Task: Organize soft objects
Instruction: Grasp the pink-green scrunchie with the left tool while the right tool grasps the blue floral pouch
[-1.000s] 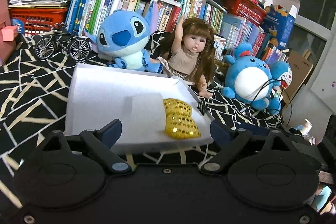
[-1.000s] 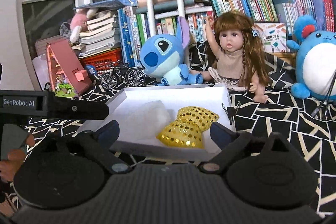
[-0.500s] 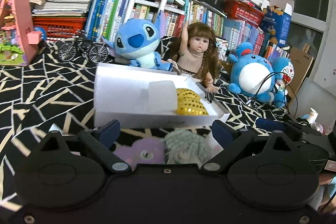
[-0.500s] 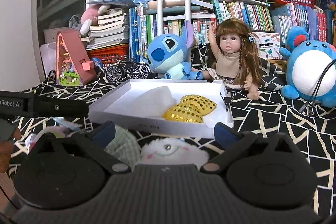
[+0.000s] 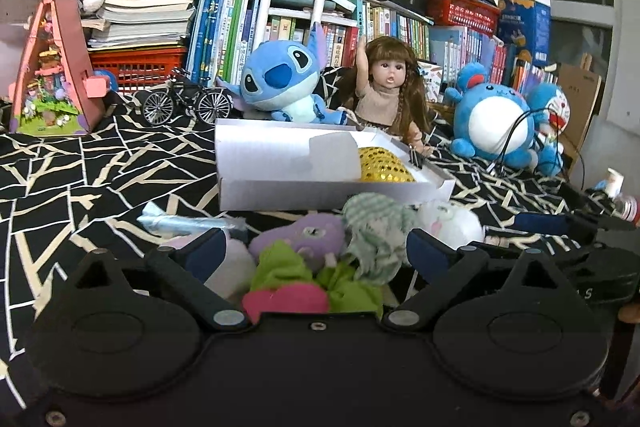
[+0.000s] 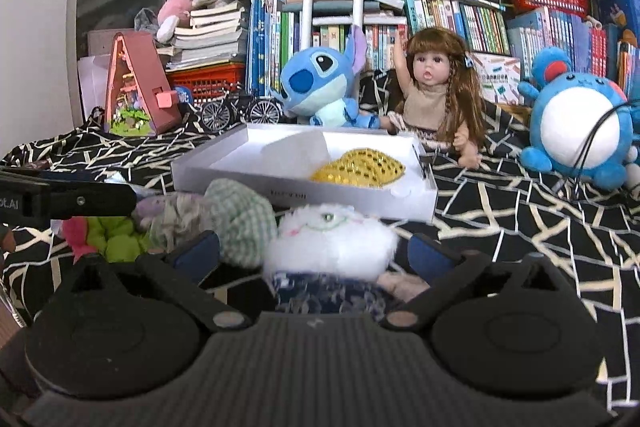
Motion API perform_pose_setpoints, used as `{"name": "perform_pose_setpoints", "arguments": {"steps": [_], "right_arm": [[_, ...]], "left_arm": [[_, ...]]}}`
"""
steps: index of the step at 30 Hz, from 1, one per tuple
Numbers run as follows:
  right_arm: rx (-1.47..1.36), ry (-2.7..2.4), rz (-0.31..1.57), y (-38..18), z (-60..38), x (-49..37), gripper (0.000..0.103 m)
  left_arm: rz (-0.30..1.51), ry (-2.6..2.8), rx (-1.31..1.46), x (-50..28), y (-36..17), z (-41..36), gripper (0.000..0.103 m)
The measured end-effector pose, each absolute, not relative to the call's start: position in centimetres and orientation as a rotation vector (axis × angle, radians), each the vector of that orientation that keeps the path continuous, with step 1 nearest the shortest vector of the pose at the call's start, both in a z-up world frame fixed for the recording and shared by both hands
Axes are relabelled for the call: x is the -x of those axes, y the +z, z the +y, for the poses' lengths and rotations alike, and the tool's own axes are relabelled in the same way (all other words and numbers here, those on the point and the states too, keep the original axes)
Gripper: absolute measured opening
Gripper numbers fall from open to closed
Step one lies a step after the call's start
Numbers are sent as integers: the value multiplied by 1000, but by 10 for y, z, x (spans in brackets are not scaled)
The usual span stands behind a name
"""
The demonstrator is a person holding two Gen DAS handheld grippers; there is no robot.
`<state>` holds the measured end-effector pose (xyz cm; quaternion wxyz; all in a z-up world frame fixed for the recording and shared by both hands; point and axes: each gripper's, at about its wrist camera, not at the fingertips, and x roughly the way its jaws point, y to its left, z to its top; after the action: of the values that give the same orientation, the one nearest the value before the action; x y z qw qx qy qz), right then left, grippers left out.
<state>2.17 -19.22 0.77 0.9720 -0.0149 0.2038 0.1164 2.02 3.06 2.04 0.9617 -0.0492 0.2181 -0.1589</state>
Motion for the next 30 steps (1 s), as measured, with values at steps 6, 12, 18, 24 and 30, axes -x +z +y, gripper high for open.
{"name": "perform_pose_setpoints", "arguments": {"steps": [6,12,18,24,30], "right_arm": [[20,223,430,-1,-193,-14,103],[5,206,447,-6,-197,-9,103],[21,197,462,-10,-200,-1,103],[11,192,472,-14,-201,1,102],[7,197,476,-18,-197,2,96]], "left_arm": [[428,-293,70,-5,14,34,97],[401,-293,48,14,11,36,95],[375,-306,-25,33,7,29,91],[419,-311,-23,30,0,23,79],[435,-289,4,22,-4,23,71]]}}
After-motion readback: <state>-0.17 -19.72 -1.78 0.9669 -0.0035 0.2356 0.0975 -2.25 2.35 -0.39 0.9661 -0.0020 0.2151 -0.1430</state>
